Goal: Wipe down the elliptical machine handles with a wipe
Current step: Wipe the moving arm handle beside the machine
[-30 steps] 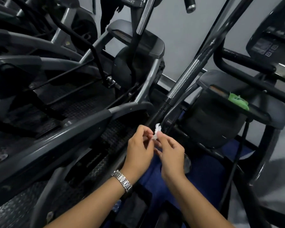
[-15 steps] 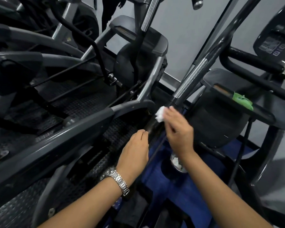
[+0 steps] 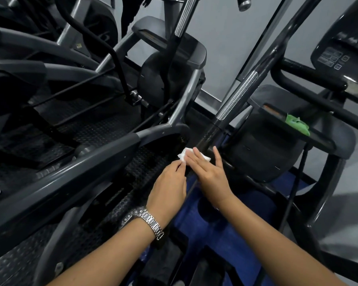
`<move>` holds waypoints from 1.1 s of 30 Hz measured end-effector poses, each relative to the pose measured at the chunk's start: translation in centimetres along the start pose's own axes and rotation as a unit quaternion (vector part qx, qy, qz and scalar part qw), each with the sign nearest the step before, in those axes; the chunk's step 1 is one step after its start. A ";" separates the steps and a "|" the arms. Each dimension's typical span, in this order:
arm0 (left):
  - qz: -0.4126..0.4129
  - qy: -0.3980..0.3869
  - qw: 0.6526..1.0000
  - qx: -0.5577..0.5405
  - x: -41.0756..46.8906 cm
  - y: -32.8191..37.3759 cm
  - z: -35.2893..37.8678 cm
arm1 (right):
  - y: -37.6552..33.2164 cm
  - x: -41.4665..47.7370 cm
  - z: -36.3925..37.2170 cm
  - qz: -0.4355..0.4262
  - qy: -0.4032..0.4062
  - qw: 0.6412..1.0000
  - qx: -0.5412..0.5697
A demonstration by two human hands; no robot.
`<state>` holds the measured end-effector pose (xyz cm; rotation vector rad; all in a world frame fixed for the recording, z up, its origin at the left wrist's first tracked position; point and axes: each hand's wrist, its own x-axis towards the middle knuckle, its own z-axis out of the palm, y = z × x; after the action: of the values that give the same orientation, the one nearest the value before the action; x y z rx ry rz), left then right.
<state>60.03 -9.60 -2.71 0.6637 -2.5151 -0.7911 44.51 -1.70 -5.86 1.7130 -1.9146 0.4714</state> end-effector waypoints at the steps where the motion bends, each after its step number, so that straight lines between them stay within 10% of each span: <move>1: -0.002 0.001 1.000 -0.002 0.0 0.0 -0.1 | 0.6 -0.2 -0.6 -0.007 0.002 1.000 -0.008; 33: -0.016 -0.009 1.000 0.011 0.0 0.0 0.3 | 2.3 1.5 -1.1 -0.033 -0.007 0.997 -0.063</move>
<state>59.86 -9.48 -2.86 0.7086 -2.5386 -0.7858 42.30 -1.94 -3.89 1.6959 -1.8498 0.3093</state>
